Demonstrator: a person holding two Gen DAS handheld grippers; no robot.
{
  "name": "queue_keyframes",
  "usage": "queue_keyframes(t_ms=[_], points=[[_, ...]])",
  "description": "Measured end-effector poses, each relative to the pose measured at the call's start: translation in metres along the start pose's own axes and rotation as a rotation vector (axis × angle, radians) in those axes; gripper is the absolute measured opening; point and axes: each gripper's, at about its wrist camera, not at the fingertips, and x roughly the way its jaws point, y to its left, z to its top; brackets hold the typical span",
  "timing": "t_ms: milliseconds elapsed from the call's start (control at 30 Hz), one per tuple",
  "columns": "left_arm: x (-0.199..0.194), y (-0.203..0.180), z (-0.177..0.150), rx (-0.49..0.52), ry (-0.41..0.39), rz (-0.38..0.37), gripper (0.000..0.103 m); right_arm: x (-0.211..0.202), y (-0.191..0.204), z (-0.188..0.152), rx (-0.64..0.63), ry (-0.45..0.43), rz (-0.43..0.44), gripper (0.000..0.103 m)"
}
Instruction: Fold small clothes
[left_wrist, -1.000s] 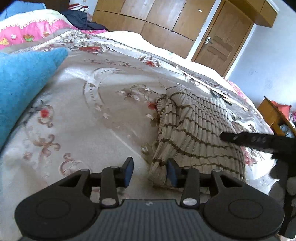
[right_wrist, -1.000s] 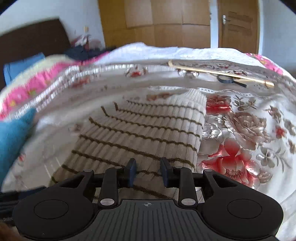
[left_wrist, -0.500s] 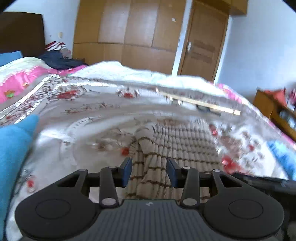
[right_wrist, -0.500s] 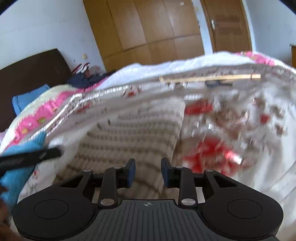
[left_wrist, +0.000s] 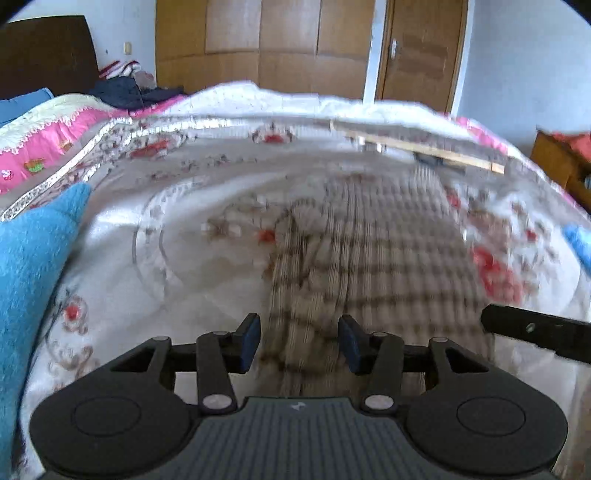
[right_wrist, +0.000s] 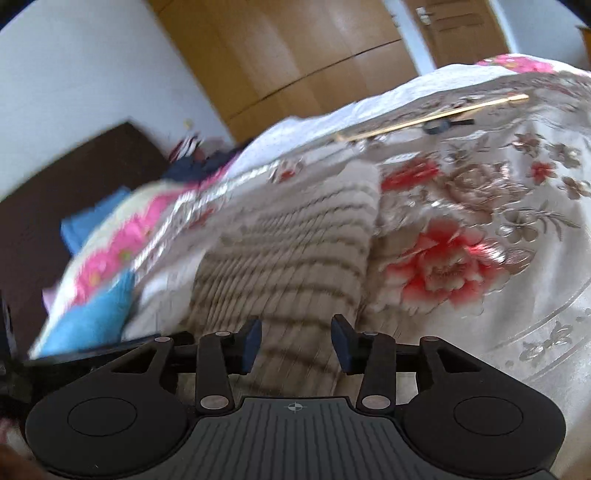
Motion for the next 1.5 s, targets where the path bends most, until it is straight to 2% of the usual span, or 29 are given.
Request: queue_keyframes(t_ms=[67,133,200,267,400,533,633,767,900,1067,1300,1500], points=[[0.007,0.003,-0.005,0.002,0.035,0.011,0.059,0.009,0.007,-0.012,-0.040,0.077,-0.046,0.041],[0.009,0.011,-0.006,-0.047,0.041,-0.011,0.060,0.012,0.006,-0.022,-0.009,0.130,-0.069,0.041],[0.001,0.015,-0.003,-0.087,0.012,-0.029,0.060,-0.001,0.009,-0.025,-0.003,0.113,-0.054,0.041],[-0.006,0.014,0.001,-0.073,-0.039,-0.019,0.059,-0.012,0.014,-0.027,-0.031,0.084,-0.051,0.041],[-0.006,0.023,0.008,-0.129,-0.080,-0.059,0.059,-0.011,0.018,-0.034,-0.050,0.082,-0.077,0.041],[0.010,0.026,0.009,-0.134,-0.063,-0.052,0.060,0.000,0.019,-0.030,-0.037,0.089,-0.070,0.041],[0.020,0.040,0.000,-0.190,-0.029,-0.075,0.061,0.003,0.022,-0.031,-0.046,0.109,-0.068,0.044],[0.021,0.045,-0.010,-0.174,-0.028,-0.069,0.063,0.002,0.027,-0.033,-0.097,0.112,-0.067,0.045],[0.020,0.042,-0.008,-0.171,-0.014,-0.063,0.063,0.017,0.024,-0.029,-0.130,0.159,-0.147,0.029],[0.014,0.032,-0.013,-0.149,-0.004,-0.062,0.063,0.014,0.018,-0.017,-0.133,0.167,-0.201,0.030],[0.005,0.027,-0.017,-0.153,0.003,-0.043,0.063,-0.002,0.020,-0.027,-0.119,0.181,-0.192,0.030],[-0.007,0.022,-0.022,-0.123,-0.001,-0.024,0.063,-0.017,0.028,-0.027,-0.118,0.152,-0.196,0.033]])
